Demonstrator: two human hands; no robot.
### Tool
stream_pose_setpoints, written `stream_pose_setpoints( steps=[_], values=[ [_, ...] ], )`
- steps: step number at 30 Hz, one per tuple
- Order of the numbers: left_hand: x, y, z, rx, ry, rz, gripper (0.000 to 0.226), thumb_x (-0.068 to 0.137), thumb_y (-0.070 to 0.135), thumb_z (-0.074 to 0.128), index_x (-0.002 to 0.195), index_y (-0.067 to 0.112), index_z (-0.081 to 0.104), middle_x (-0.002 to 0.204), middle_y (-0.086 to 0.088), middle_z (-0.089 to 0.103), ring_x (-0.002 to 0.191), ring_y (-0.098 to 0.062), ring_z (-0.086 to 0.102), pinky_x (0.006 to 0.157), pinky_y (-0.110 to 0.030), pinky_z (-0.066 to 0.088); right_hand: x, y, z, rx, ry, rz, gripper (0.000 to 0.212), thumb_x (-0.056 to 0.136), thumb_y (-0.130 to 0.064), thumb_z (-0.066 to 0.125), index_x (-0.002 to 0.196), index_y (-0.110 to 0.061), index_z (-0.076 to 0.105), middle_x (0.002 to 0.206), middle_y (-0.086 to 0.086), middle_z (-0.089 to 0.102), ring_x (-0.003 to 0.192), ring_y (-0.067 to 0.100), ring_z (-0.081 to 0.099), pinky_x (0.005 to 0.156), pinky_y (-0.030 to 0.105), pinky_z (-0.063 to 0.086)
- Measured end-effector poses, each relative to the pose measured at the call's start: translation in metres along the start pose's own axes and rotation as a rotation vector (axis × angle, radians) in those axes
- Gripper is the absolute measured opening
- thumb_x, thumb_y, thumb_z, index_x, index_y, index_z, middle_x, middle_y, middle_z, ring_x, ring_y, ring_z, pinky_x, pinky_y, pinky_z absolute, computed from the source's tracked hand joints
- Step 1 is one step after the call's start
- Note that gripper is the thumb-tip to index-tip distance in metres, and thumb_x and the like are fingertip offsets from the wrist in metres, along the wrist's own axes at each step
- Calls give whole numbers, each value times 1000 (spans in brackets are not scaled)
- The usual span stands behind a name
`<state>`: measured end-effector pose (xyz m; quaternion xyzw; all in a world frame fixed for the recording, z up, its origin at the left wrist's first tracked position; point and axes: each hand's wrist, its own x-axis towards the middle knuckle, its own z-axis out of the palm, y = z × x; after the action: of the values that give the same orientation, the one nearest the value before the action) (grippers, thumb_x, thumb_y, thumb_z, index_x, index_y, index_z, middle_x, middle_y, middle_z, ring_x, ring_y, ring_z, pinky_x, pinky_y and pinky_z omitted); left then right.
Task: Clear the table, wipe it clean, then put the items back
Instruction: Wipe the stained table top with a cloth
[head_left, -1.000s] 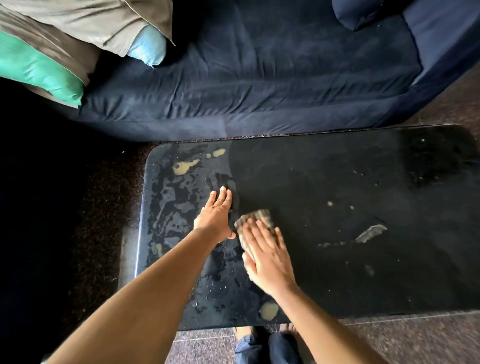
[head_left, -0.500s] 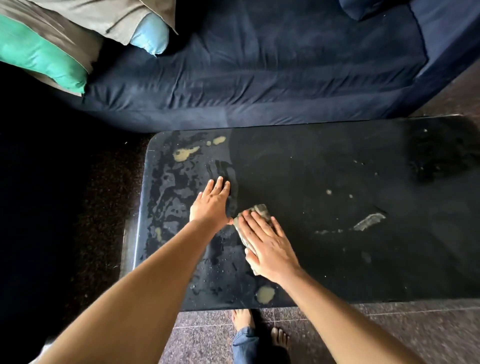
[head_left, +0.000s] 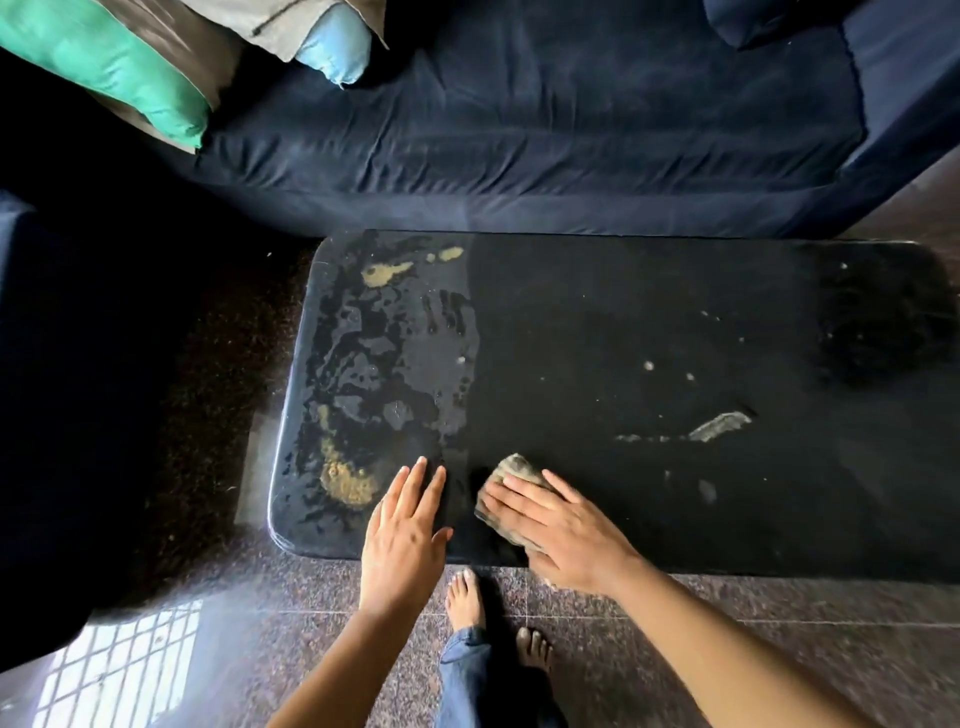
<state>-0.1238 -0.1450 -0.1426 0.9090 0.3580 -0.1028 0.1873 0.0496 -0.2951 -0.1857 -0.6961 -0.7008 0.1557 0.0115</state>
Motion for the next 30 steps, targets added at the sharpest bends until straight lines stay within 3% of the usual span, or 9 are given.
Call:
stream_pose_setpoints(
  steps=[3,6,8,10,15,18,22,27,30],
  values=[
    [-7,7,3,-11,-9,-45,90,59,25,87,139,18,47,146,-9,42,133,-30,42,101,-42,43,-15,7,-3,31,59,210,79,77,-33,46,151,-27,18,157,-11,16,144,7,15,115,40,14],
    [-1,13,2,-3,-15,-110,93,80,29,72,151,24,11,159,-8,7,146,-29,7,117,-40,19,11,-30,-8,156,156,548,74,78,-32,41,150,-24,23,156,-9,19,143,11,22,115,42,19],
    [1,13,0,4,-21,-156,96,86,35,64,150,25,-8,159,-6,-10,146,-27,-9,119,-38,6,27,-61,-3,202,188,644,74,79,-32,38,150,-23,20,156,-6,19,144,13,20,115,44,19],
    [1,12,-1,11,-50,-206,99,88,40,60,148,24,-17,158,-6,-17,145,-26,-15,119,-38,1,31,-75,2,205,169,596,75,80,-35,38,151,-23,16,158,-6,16,145,13,16,115,43,15],
    [1,11,-4,-3,-122,-253,98,89,44,57,148,26,-19,157,-5,-20,145,-26,-17,119,-40,2,-20,-36,16,-6,63,161,72,86,-41,43,151,-25,18,158,-6,18,144,11,20,114,43,16],
    [2,10,-4,-26,-126,-264,99,87,44,59,148,27,-17,158,-5,-18,145,-26,-15,119,-41,4,-35,-27,13,29,91,353,71,86,-38,43,151,-26,20,157,-7,18,143,11,22,113,43,18],
    [6,7,-6,9,-126,-277,106,83,49,62,148,26,-19,158,-6,-17,145,-27,-14,118,-43,4,-1,-78,14,161,173,595,66,87,-39,38,149,-22,25,155,-3,24,143,14,22,111,47,19],
    [8,6,-8,17,-133,-302,109,81,52,63,148,25,-20,158,-7,-18,145,-28,-14,118,-45,3,23,-87,16,78,125,376,66,88,-45,35,149,-22,26,156,-1,24,143,16,23,113,48,26],
    [5,6,-7,-1,-138,-320,108,82,55,60,148,25,-20,158,-7,-18,145,-28,-14,118,-45,2,-7,-58,24,-67,86,115,64,93,-46,33,151,-24,18,157,-3,20,144,14,21,113,45,20]
  ],
)
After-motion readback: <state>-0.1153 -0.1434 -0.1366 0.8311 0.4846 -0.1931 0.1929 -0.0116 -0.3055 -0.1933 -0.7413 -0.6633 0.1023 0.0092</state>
